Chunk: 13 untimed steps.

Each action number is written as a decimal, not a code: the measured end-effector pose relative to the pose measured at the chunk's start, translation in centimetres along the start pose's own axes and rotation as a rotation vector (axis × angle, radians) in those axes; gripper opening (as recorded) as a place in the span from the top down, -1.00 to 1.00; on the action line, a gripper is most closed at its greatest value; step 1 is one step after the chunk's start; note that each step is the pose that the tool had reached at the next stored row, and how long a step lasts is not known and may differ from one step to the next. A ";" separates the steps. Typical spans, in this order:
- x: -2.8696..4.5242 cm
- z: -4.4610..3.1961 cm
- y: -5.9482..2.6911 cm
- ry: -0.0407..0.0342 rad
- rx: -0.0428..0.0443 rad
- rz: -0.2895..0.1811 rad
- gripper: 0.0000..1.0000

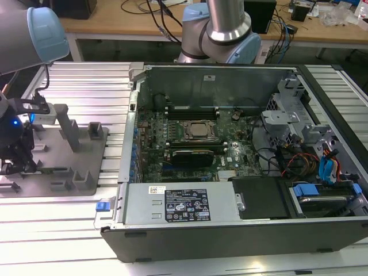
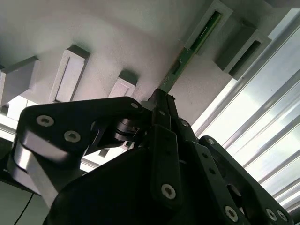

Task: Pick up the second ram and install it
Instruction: 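Pick up the second ram and move it above second insertion slot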

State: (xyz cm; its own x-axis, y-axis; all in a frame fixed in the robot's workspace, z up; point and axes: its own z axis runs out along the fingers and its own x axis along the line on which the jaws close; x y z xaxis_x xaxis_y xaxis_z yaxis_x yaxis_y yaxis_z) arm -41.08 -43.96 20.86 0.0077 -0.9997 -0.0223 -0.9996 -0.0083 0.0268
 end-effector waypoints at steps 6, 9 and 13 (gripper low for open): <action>-0.03 -1.58 0.04 0.0000 0.0000 0.000 0.80; -0.05 -2.40 0.07 0.0000 0.0000 0.000 0.80; -0.07 -3.16 0.09 -0.0001 0.0001 0.000 0.80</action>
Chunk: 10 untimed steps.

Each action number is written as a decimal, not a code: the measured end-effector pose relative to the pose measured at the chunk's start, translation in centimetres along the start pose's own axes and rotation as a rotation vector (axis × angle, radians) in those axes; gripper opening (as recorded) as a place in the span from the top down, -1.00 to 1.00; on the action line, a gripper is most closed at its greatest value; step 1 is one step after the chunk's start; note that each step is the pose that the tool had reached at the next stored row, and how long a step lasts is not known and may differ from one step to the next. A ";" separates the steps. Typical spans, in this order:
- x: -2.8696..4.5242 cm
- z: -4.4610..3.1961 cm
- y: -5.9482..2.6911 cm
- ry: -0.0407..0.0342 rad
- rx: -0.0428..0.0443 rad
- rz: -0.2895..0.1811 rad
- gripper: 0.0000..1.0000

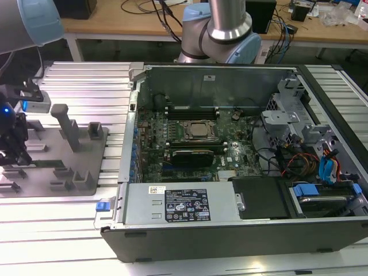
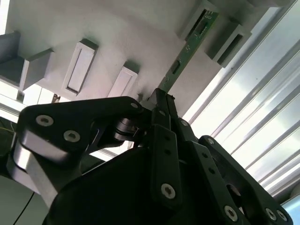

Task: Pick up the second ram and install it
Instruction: 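Pick up the second ram and move it above second insertion slot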

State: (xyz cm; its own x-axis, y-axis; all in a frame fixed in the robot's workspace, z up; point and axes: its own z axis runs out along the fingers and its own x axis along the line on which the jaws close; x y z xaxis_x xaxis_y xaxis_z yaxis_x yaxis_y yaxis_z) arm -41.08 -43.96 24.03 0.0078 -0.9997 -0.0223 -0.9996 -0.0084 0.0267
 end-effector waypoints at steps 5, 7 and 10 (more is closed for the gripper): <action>-0.04 -1.53 0.04 0.0000 0.0000 0.000 0.80; -0.04 -1.88 0.05 0.0000 0.0000 0.000 0.80; -0.06 -2.54 0.07 0.0000 0.0001 0.000 0.80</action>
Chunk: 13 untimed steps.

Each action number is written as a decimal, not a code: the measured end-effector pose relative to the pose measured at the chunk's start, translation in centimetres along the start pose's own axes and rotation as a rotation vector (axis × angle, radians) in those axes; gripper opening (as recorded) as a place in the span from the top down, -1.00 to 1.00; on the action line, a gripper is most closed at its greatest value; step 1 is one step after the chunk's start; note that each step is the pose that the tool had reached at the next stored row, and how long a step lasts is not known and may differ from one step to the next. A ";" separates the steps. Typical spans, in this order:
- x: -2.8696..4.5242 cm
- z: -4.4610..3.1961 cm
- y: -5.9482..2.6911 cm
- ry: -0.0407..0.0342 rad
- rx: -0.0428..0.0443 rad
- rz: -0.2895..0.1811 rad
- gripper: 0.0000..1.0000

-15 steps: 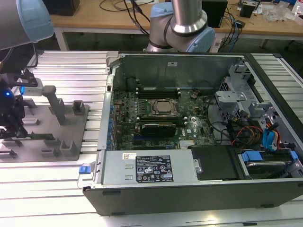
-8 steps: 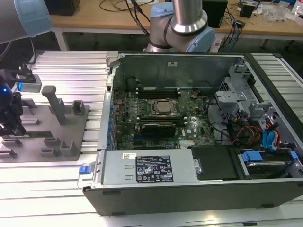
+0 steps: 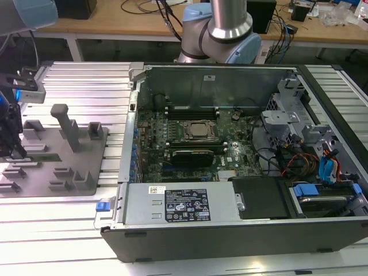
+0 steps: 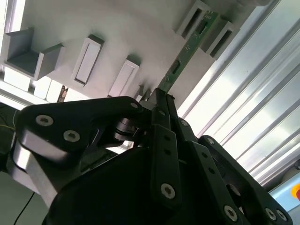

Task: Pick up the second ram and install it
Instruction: 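Pick up the second ram and move it above second insertion slot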

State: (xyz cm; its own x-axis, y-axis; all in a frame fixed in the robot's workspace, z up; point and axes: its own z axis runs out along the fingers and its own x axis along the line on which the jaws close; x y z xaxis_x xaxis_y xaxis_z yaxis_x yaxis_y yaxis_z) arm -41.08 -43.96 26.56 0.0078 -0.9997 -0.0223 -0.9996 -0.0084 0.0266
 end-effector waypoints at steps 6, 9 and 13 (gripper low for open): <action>-0.04 -1.65 0.04 0.0000 0.0000 0.000 0.80; -0.06 -2.50 0.06 0.0000 0.0000 0.000 0.80; -0.07 -3.14 0.08 0.0000 0.0000 0.000 0.80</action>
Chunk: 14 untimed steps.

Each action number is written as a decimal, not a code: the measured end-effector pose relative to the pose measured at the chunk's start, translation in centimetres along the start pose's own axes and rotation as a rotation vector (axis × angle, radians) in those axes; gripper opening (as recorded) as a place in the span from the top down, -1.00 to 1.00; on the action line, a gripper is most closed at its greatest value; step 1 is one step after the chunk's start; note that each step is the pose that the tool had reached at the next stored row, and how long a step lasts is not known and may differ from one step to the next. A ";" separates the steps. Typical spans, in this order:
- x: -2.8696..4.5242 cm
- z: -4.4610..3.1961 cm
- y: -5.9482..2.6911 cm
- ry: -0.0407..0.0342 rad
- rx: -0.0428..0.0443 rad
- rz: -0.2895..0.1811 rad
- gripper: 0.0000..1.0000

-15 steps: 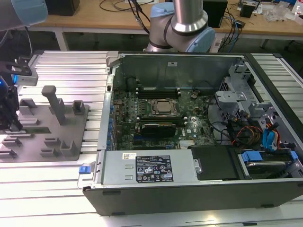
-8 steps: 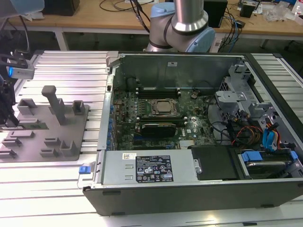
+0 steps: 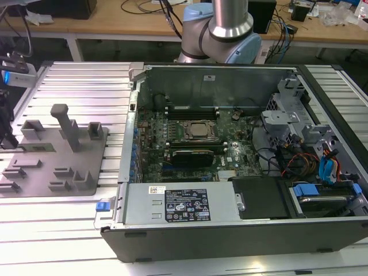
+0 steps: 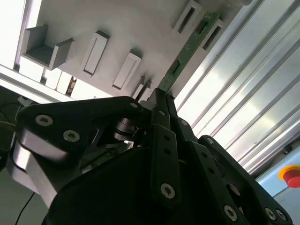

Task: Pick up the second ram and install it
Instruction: 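Pick up the second ram and move it above second insertion slot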

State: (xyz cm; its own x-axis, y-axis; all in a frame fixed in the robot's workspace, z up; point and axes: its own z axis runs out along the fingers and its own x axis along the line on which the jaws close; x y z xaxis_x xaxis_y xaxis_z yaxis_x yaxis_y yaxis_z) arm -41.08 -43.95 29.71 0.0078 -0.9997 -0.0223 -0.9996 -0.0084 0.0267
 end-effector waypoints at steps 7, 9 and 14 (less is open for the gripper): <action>-0.04 -1.22 0.03 0.0000 0.0000 0.000 0.80; -0.05 -1.57 0.04 -0.0001 0.0001 0.000 0.80; -0.07 -2.51 0.07 -0.0001 0.0001 0.000 0.80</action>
State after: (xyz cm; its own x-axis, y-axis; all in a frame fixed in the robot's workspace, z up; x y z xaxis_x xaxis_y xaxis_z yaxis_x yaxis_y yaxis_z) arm -41.08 -43.94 32.22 0.0078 -0.9997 -0.0223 -0.9996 -0.0084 0.0266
